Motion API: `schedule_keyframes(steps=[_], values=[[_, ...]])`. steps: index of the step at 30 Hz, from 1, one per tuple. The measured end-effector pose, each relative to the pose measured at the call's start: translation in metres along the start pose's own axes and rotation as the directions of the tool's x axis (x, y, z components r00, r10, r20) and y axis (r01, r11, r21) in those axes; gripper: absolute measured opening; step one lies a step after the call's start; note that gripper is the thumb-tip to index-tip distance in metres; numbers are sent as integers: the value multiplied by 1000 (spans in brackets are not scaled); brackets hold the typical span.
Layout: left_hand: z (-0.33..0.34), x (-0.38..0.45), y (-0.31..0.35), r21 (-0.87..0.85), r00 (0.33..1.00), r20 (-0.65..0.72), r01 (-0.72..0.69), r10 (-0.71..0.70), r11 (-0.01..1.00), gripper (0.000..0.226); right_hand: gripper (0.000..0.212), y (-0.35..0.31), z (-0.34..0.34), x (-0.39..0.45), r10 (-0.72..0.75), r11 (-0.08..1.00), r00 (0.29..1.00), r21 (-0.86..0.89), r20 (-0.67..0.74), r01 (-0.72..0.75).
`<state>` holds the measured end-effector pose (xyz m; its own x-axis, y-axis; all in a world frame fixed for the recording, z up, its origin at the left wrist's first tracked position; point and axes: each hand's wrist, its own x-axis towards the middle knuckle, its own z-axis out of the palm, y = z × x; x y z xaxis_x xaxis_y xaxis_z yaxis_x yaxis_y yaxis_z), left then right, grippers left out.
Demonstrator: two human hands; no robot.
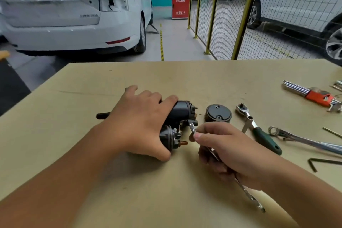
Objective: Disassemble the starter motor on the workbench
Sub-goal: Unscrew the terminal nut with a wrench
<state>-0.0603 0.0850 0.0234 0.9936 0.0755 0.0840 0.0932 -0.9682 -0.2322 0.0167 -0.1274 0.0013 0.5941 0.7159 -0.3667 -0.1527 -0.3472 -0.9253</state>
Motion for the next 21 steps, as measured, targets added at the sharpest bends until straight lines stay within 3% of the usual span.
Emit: schedule_keyframes(steps=[8, 14, 17, 21], values=[[10, -17, 4, -59, 968, -241, 63, -75, 996, 116, 11, 1, 4, 1, -80, 996, 997, 31, -11, 81], [11, -19, 4, -140, 930, -347, 78, -123, 987, 104, 15, -4, -1, -4, -167, 984, 984, 59, -58, 170], [9, -20, 4, -302, 888, -426, 42, -174, 952, 102, 16, -3, -4, -4, -231, 972, 971, 36, -70, 234], [6, -19, 19, -654, 853, -426, -60, -301, 754, 104, 13, 0, -7, -4, -467, 879, 878, -164, -107, 448]])
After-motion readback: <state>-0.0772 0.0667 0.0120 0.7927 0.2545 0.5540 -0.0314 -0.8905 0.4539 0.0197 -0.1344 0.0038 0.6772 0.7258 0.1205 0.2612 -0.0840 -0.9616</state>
